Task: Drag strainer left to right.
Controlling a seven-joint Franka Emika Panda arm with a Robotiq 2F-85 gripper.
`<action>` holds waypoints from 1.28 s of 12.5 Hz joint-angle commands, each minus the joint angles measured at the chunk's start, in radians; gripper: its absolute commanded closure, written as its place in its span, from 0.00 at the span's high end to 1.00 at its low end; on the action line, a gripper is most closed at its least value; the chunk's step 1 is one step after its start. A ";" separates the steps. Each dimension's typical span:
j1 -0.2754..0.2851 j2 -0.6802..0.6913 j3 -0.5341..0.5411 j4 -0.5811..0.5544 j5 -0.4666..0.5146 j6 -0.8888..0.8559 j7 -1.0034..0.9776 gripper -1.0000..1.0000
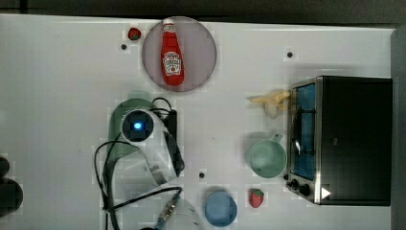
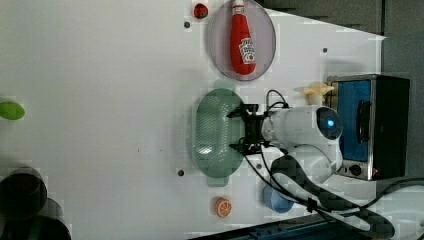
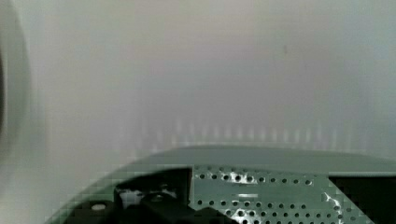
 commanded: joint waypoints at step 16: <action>-0.032 -0.045 -0.334 -0.006 -0.012 0.008 -0.368 1.00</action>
